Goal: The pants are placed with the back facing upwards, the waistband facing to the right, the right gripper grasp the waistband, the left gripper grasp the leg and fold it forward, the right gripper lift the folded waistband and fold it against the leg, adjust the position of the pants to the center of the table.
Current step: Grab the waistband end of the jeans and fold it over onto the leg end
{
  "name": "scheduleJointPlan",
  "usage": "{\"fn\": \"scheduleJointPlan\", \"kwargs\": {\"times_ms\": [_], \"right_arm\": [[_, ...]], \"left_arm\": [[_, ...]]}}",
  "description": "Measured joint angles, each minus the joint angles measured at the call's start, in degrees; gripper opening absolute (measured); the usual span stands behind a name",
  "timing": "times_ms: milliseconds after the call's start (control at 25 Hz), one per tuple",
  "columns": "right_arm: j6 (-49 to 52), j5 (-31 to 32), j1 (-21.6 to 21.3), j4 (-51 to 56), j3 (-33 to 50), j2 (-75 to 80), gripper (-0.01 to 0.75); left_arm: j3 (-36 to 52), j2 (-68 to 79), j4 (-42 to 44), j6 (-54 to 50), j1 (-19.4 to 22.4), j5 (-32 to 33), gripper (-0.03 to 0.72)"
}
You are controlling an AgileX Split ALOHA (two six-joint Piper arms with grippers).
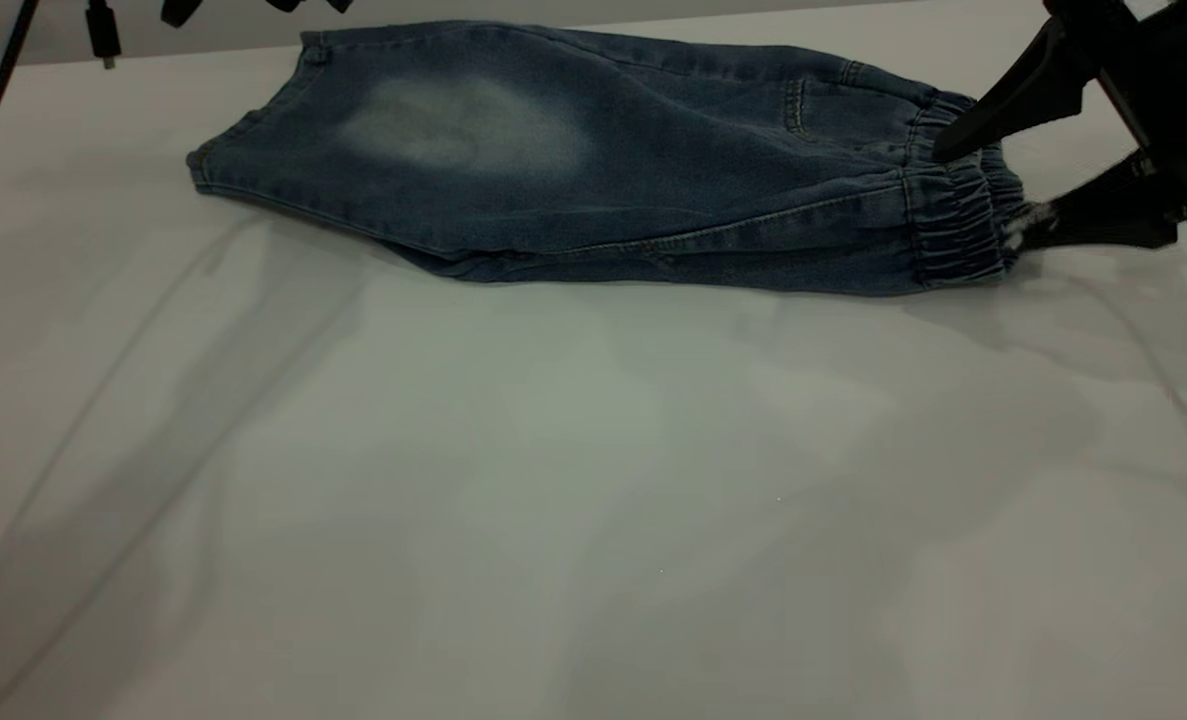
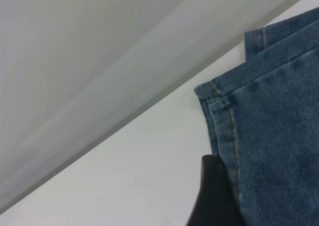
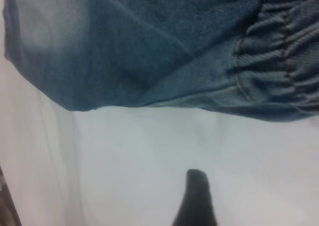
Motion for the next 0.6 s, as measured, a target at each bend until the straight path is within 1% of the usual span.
{"fn": "scheduleJointPlan", "kwargs": {"times_ms": [160,240,520,600], "right_arm": [[0.06,1.78,0.00,0.30,0.00,3.16,0.603],[0.06,2.70,0.00,1.61,0.00,4.68,0.629],[-6.60,2.63,-0.08,10.04,-0.06,8.13,0.631],[-6.93,2.69,-0.08,11.25,-0.91,9.54,0.628]], "left_arm": [[0.00,0.00,0.00,0.00,0.00,-0.02,0.454],[0.00,0.00,0.00,0.00,0.00,-0.02,0.454],[0.00,0.00,0.00,0.00,0.00,-0.02,0.454],[0.00,0.00,0.00,0.00,0.00,-0.02,0.454]]}}
